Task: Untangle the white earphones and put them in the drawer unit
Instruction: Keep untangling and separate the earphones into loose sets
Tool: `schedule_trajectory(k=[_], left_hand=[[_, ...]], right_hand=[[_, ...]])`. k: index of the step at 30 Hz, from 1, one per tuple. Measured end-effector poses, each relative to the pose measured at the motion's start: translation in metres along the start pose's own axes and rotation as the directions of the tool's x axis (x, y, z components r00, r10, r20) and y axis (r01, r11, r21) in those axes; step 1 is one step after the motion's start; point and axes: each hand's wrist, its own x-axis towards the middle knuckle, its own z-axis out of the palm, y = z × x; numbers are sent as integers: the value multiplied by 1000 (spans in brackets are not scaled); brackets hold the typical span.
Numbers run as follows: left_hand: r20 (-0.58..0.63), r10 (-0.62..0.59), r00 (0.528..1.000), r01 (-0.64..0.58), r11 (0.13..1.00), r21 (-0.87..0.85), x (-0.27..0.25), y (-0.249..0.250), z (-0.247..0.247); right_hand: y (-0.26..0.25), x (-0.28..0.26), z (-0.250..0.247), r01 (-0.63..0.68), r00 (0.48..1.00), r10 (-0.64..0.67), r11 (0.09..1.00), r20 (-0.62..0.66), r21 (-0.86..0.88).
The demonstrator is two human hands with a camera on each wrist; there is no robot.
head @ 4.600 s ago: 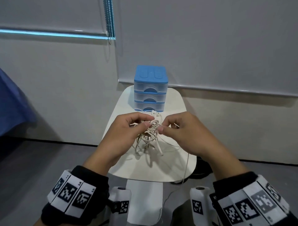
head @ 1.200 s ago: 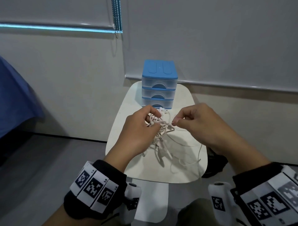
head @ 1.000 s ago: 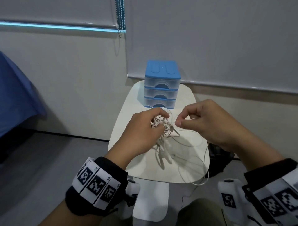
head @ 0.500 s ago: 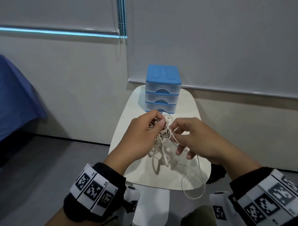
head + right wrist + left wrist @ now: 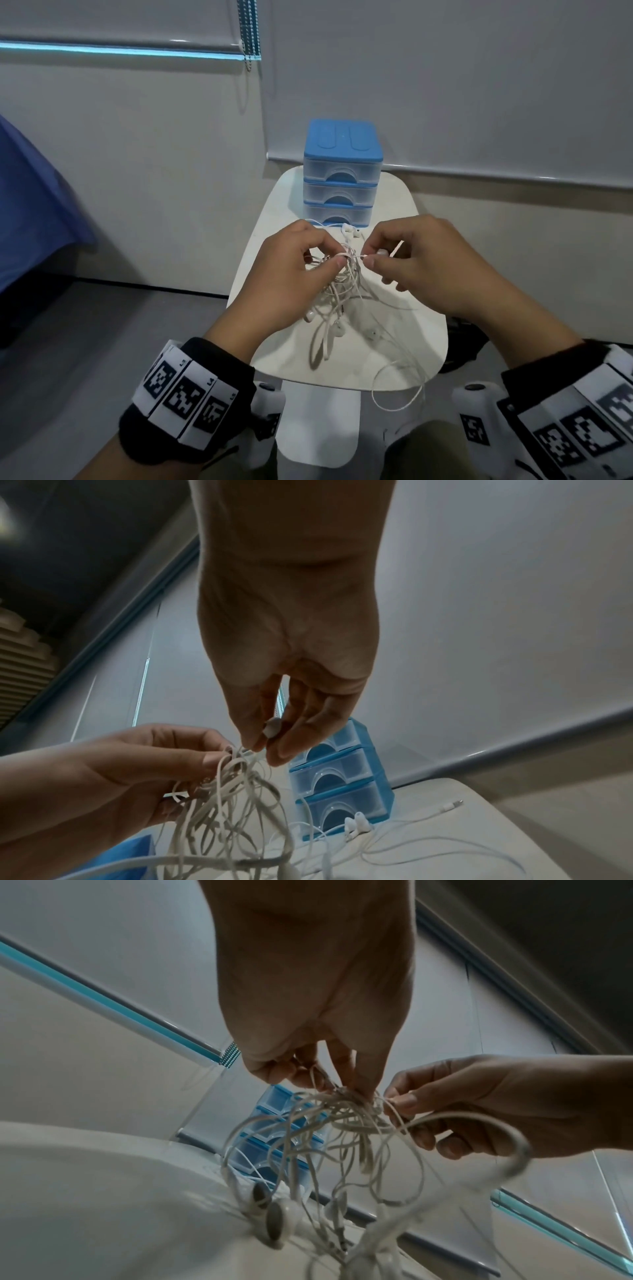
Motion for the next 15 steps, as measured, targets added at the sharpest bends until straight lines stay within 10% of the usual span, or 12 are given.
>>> schedule_trajectory(k=[10, 15], left_hand=[[0, -38, 999, 38, 999, -19, -2, -7, -2], [38, -65, 997, 69, 990, -124, 0, -13, -5]], right_hand=[[-1, -2, 6, -28, 996, 28, 1000, 87, 1], [4, 4, -6, -137, 985, 98, 941, 138, 310]])
